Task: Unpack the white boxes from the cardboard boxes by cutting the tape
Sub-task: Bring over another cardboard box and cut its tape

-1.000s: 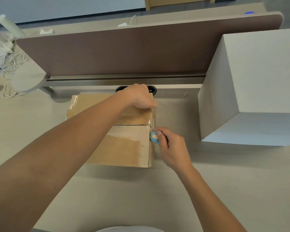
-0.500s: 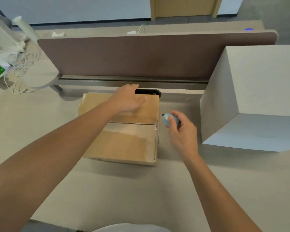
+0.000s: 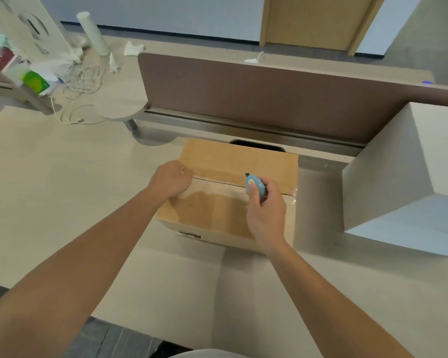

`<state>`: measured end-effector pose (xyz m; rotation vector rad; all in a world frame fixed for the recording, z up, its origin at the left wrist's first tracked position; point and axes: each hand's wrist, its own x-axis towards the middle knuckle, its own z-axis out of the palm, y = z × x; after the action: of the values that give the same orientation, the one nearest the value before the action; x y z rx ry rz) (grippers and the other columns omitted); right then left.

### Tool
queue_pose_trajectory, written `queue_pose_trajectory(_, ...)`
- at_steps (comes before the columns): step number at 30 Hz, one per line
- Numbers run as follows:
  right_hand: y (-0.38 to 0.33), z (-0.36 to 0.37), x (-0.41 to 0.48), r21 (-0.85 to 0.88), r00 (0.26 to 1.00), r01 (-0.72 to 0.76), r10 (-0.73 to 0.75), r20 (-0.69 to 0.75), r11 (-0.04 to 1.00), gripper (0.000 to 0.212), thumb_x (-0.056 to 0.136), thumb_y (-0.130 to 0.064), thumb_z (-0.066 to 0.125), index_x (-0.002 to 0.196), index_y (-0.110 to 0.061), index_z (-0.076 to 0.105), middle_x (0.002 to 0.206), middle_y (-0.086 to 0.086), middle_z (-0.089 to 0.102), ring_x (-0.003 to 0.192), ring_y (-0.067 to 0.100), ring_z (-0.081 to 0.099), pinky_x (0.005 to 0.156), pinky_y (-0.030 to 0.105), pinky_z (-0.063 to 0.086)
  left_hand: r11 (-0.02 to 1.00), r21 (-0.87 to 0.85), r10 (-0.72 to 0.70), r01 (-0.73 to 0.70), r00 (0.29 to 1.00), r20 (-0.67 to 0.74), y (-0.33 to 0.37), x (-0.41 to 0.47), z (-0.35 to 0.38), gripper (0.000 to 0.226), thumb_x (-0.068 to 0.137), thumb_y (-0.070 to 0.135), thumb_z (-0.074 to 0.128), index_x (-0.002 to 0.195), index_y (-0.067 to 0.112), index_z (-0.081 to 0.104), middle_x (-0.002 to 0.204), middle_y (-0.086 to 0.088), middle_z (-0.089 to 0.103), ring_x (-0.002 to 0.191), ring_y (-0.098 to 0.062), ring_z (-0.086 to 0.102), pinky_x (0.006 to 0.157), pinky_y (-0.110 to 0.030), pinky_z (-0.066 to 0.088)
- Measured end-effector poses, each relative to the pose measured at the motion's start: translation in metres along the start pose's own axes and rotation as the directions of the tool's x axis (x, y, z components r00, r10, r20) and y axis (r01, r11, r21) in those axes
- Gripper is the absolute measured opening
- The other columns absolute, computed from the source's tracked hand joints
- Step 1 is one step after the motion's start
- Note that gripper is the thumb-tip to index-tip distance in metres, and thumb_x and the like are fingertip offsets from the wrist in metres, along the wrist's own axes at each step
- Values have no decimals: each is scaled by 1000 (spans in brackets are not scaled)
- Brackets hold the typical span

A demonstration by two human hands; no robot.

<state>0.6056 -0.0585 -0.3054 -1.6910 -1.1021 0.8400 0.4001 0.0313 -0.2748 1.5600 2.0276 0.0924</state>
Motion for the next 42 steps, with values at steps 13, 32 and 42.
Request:
queue_pose_trajectory(13,38,-27,19,-448,949,304,-311,60,841,31,102,-22,52,128,-7,57,116,3,64,97,15,60,85,22,45,919,305,279,-249,958,-59,13,37,-10,60,96,52,45,139,10,41,138,-15,46,130,-36,40,101,-46,39)
queue_pose_trajectory(32,-8,57,132,-324,975,172,-208,-78,930,30,103,-27,46,124,-8,57,110,10,67,99,28,62,81,24,40,828,445,134,-343,890,435,-71,-11,-31,53,99,63,19,102,32,62,55,1,66,49,-13,67,58,-25,51)
queue_pose_trajectory(42,-10,4,112,-179,994,103,-92,65,978,18,100,-29,51,113,-21,60,93,0,68,77,14,67,72,30,54,205,347,936,-915,287,204,-65,10,44,40,92,38,54,123,15,63,123,-10,58,111,-31,53,97,-45,44)
